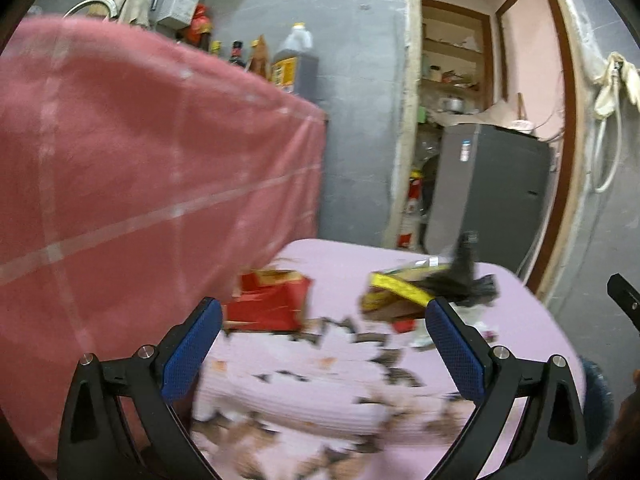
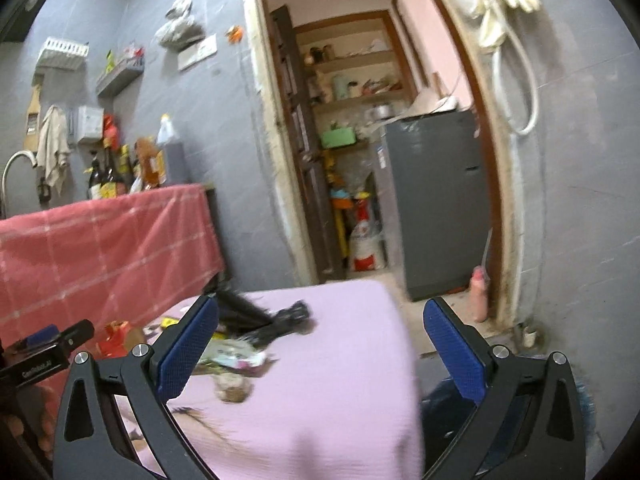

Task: Collect trash
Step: 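Move both tools back toward the table trash, then grasp the red box with the left tool while the right tool grasps the garlic bulb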

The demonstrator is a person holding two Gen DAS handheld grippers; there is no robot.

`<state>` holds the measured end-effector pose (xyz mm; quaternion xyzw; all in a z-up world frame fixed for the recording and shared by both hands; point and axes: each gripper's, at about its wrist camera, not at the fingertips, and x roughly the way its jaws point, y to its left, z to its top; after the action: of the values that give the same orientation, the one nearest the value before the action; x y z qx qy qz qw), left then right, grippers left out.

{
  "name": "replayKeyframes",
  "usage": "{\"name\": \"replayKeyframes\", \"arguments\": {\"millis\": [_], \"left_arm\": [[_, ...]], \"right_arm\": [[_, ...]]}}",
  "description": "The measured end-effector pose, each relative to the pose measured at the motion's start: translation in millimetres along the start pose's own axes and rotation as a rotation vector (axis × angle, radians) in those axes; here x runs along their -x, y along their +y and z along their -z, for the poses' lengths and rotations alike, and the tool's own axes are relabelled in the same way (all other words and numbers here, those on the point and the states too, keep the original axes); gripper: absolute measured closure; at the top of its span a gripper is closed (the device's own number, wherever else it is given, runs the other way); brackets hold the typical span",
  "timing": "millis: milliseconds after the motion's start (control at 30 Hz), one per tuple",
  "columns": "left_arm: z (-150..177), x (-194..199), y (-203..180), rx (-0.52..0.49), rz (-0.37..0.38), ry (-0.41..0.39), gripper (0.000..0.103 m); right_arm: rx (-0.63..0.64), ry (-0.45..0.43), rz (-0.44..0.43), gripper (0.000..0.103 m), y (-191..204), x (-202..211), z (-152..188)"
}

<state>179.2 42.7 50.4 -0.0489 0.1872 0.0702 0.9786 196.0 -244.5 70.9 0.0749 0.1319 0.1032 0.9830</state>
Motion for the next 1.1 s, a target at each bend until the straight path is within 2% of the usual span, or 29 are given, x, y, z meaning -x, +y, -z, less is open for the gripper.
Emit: {"name": "replayKeyframes", "arguments": {"millis": [200,300,367,467,833,1033,1100], "left_arm": [[6.4,-31.9,33.2,-0.017,-0.017,0.074,0.003],[9.1,-46.7,44.3,-0.009,-0.011,0.105,0.003],[10.7,-54.5,48.3,-0.011,-0.007,0.121,0.003],[9.9,-66.8,53.2,-0.014,0.002,0.141,0.004],[5.6,-101.6,57.6,-0.049,0.007,0.223,0.004],[4.2,-106.3,52.1,-0.06,0.019,0.243,0.004],[2.9,-108.1,50.2,-0.061,0.03,0.241,0.004]], "right_arm": [[0.056,0.143,-0.078,0.001,32.1,-38.2,19.3],[0.078,0.218,-0.097,0.008,42.1,-55.4,32.4],[0.082,0.264,-0.111,0.018,46.2,-66.6,39.6],[0.077,0.317,-0.124,0.021,48.2,-77.3,48.2],[0.103,0.394,-0.119,0.031,60.1,-99.5,61.7],[0.11,0.426,-0.112,0.048,67.0,-105.0,65.8],[0.118,0.428,-0.105,0.049,70.6,-104.4,67.1]]}}
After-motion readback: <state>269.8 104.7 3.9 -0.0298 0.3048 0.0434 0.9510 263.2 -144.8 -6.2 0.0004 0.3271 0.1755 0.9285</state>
